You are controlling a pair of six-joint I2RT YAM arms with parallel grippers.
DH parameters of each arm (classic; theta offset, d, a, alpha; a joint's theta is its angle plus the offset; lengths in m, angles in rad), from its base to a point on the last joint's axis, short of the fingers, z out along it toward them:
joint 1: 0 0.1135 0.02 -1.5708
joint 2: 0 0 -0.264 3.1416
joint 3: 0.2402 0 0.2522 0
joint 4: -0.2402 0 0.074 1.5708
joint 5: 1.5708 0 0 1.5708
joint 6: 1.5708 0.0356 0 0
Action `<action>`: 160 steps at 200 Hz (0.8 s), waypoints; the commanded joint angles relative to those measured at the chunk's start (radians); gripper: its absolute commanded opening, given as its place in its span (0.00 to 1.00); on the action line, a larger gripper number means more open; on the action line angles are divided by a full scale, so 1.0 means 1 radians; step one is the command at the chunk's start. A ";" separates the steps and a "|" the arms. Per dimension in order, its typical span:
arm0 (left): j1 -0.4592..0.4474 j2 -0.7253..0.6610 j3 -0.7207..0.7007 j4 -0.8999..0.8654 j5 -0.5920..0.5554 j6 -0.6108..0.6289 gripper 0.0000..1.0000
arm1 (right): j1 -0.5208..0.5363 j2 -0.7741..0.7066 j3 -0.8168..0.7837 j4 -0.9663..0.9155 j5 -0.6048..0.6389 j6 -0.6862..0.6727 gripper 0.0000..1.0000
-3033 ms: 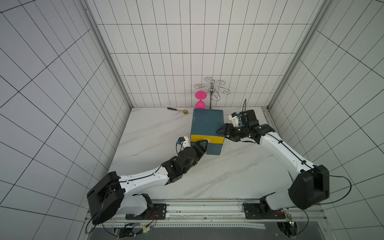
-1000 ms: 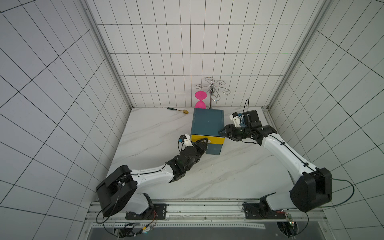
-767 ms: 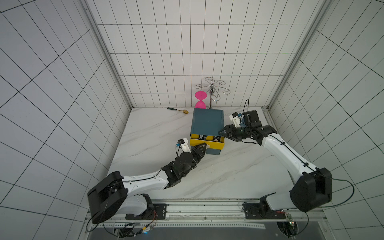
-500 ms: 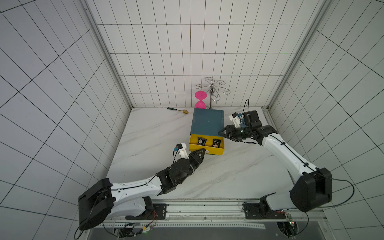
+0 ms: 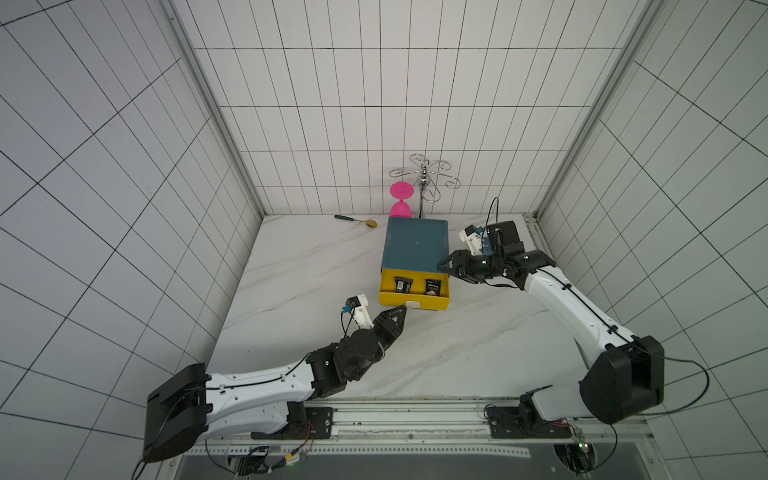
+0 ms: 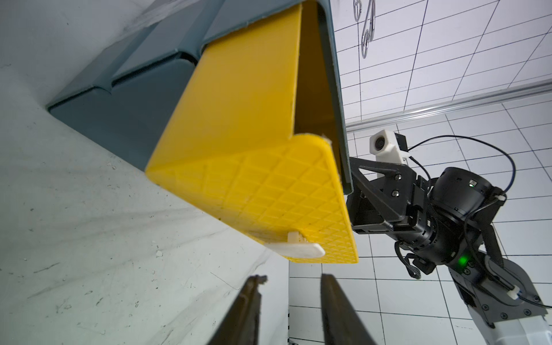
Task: Take the cookies out of the drawer
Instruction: Open the drawer in the storage box.
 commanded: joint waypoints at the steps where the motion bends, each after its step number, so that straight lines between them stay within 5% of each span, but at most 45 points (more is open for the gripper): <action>1: -0.003 -0.014 0.004 -0.017 -0.032 0.016 0.61 | -0.009 0.020 0.020 -0.100 0.014 -0.028 0.56; 64: -0.005 0.062 0.024 0.069 -0.052 0.024 0.98 | -0.009 0.023 0.018 -0.097 0.002 -0.028 0.57; 160: -0.006 0.124 0.070 0.099 -0.153 0.014 0.98 | -0.009 0.025 0.009 -0.094 -0.003 -0.039 0.59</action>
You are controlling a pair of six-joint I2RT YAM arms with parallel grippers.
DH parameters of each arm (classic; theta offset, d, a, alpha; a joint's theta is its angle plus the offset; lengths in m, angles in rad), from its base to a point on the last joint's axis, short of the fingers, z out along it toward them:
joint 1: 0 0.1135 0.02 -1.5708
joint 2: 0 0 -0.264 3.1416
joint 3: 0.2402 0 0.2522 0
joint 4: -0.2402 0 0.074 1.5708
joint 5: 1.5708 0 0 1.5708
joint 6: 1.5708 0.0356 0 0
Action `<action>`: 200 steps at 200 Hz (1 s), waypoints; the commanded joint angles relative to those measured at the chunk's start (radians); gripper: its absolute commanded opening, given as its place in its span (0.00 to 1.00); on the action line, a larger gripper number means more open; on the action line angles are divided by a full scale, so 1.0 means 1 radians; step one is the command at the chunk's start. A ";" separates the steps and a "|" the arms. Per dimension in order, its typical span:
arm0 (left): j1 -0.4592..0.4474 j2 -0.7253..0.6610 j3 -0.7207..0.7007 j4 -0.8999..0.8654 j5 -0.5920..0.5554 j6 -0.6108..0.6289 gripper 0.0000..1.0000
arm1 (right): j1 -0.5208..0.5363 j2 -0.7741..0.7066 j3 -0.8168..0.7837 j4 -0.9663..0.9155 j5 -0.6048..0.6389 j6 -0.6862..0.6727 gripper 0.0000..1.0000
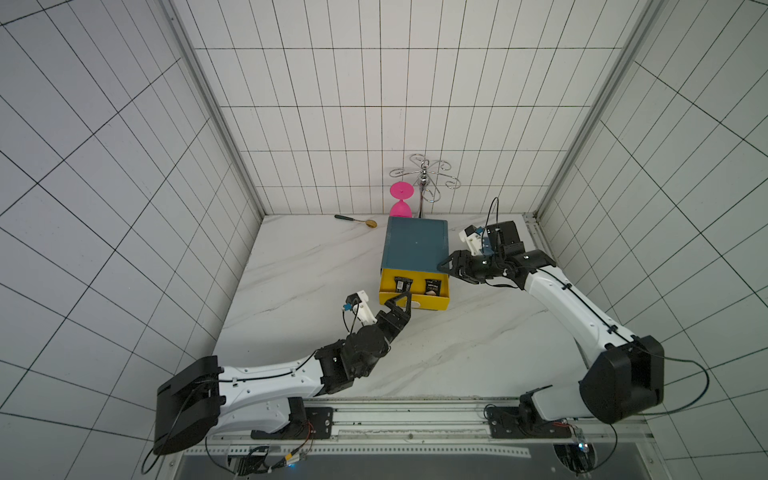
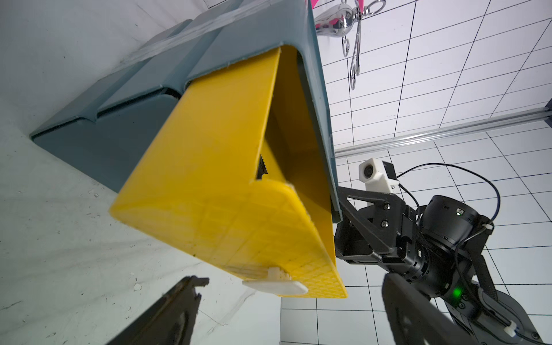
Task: Take the cookies out of the drawer
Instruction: Open the drawer in the storage box.
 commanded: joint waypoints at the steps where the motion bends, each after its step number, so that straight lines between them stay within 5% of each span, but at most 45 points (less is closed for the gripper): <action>1: -0.004 0.029 0.020 0.018 -0.048 -0.013 0.98 | -0.009 0.024 0.009 -0.087 0.004 -0.023 0.59; 137: 0.074 0.145 0.041 0.096 -0.025 -0.088 0.98 | -0.009 0.024 0.003 -0.086 0.004 -0.024 0.60; 170: 0.079 0.139 0.032 0.108 -0.012 -0.081 0.74 | -0.010 0.025 0.002 -0.086 0.004 -0.022 0.58; 200: 0.079 0.079 -0.008 0.067 0.024 -0.102 0.65 | -0.009 0.019 0.004 -0.088 0.009 -0.021 0.58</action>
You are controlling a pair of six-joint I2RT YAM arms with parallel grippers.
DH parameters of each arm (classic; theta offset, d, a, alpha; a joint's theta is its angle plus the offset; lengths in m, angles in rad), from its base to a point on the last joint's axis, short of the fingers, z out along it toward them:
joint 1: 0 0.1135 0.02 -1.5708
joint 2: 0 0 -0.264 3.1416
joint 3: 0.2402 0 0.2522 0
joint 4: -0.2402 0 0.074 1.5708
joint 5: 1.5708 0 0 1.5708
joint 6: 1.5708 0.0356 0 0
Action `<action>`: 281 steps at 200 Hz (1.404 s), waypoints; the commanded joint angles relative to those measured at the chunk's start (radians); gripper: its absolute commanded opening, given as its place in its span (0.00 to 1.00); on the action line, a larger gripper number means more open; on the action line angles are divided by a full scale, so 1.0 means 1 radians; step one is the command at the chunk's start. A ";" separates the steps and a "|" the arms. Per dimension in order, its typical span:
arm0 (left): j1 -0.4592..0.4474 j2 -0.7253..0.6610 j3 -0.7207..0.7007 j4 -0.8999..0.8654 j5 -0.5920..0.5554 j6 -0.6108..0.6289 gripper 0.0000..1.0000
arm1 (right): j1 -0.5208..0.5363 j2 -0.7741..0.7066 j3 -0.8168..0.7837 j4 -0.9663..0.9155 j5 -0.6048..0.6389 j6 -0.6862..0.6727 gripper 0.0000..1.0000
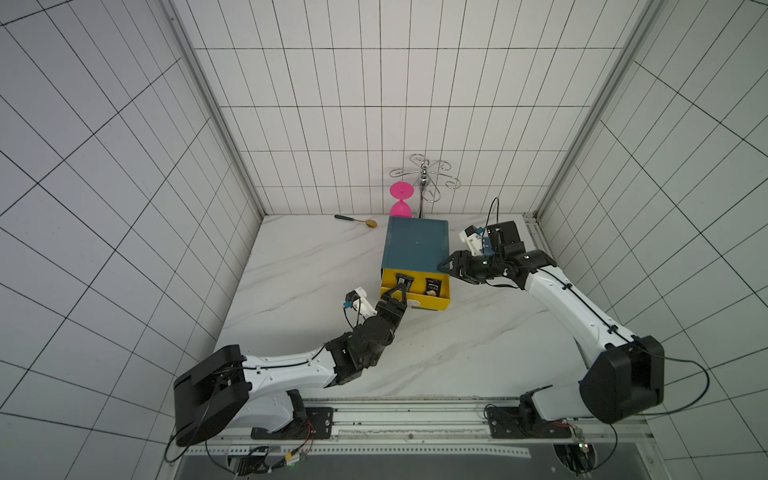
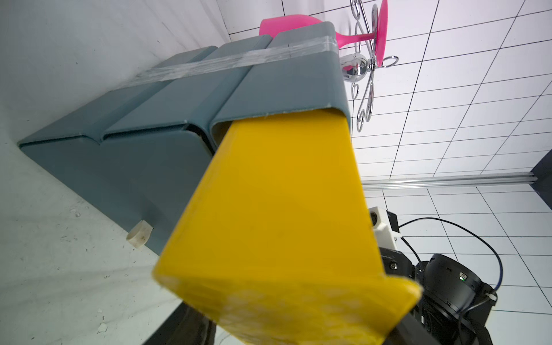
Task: Take the cookies out of the drawer
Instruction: Open the drawer in the storage box.
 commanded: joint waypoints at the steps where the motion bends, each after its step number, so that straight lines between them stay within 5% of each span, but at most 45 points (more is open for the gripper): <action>1: 0.004 -0.044 -0.032 -0.046 0.040 0.024 0.65 | -0.009 0.018 0.004 -0.083 0.019 -0.019 0.58; 93: -0.125 -0.211 -0.144 -0.197 -0.035 -0.085 0.63 | -0.011 0.033 0.020 -0.099 0.030 -0.021 0.59; 179: -0.175 -0.233 -0.155 -0.249 -0.076 -0.128 0.63 | -0.011 0.040 0.035 -0.110 0.033 -0.024 0.59; 239: -0.185 -0.337 -0.121 -0.411 -0.099 -0.119 0.97 | -0.011 0.034 0.062 -0.121 0.020 -0.015 0.68; 281: -0.185 -0.508 -0.024 -0.694 -0.136 -0.028 0.98 | -0.023 0.034 0.112 -0.154 0.021 -0.019 0.73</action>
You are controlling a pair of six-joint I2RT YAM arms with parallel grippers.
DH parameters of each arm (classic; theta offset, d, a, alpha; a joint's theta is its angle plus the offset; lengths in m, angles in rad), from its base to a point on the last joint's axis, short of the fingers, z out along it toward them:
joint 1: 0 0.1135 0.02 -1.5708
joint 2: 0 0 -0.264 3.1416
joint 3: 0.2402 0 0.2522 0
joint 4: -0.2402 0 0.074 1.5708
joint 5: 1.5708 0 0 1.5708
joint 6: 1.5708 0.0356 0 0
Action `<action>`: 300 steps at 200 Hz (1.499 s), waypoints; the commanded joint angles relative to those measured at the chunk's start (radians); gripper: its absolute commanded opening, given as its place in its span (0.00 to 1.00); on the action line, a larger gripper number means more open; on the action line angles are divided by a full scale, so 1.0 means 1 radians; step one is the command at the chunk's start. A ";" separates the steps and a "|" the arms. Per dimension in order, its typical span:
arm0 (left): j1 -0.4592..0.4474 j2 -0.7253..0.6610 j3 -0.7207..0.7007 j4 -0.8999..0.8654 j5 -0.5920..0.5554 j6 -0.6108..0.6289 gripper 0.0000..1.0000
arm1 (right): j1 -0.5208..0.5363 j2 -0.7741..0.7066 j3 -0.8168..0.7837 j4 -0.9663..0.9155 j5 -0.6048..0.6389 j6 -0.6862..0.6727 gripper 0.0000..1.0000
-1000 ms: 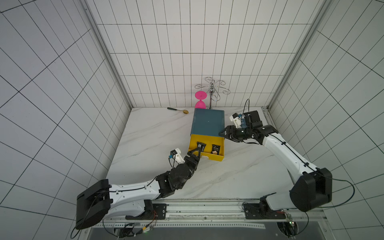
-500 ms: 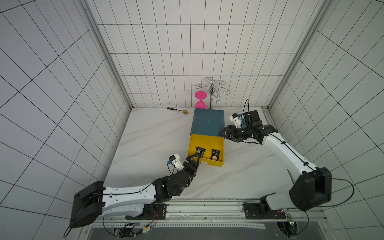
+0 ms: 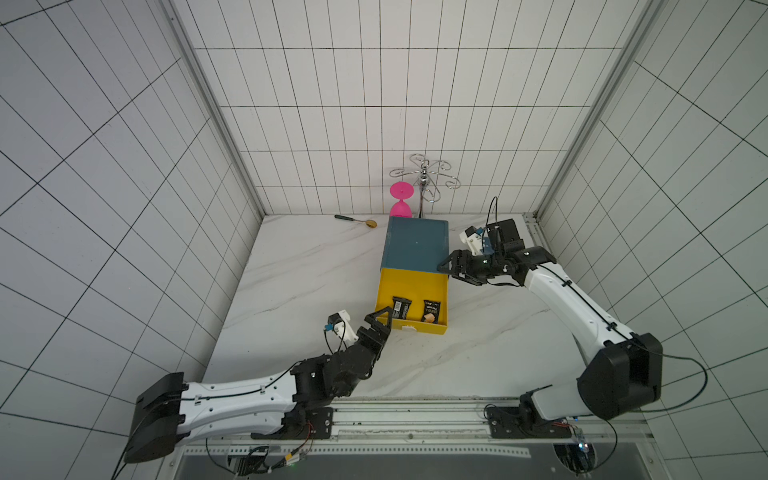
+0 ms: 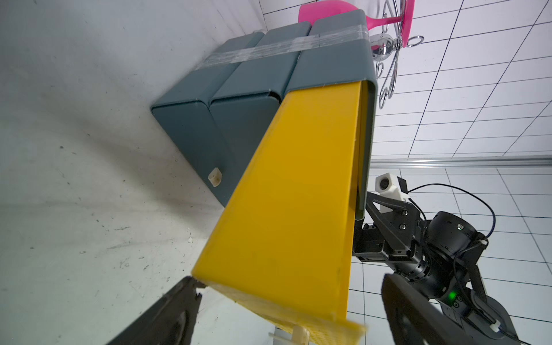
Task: Take the cookies out of the drawer
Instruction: Open the drawer in the storage box, then pick up the cookie from the drawer.
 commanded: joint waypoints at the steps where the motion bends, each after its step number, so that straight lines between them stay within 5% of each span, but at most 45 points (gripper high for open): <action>1: -0.005 -0.088 0.089 -0.230 -0.041 0.090 0.98 | -0.016 0.012 0.060 -0.066 0.013 -0.019 0.74; 33: -0.005 -0.189 0.342 -0.670 -0.033 0.280 0.98 | -0.055 -0.014 0.110 -0.131 0.020 -0.029 0.78; 64: -0.005 -0.110 0.650 -0.998 0.016 0.480 0.98 | -0.085 -0.032 0.178 -0.205 0.056 -0.032 0.80; 92: -0.005 0.149 0.946 -1.238 0.199 0.638 0.98 | -0.085 -0.044 0.218 -0.272 0.090 -0.014 0.80; 132: -0.005 0.538 1.304 -1.638 0.320 0.619 0.98 | -0.083 -0.081 0.214 -0.350 0.123 -0.013 0.80; 212: 0.230 0.651 1.385 -1.518 0.460 0.882 0.92 | -0.045 -0.146 0.208 -0.441 0.136 -0.032 0.79; 300: 0.267 0.887 1.541 -1.590 0.525 0.995 0.81 | -0.046 -0.134 0.223 -0.466 0.122 -0.062 0.77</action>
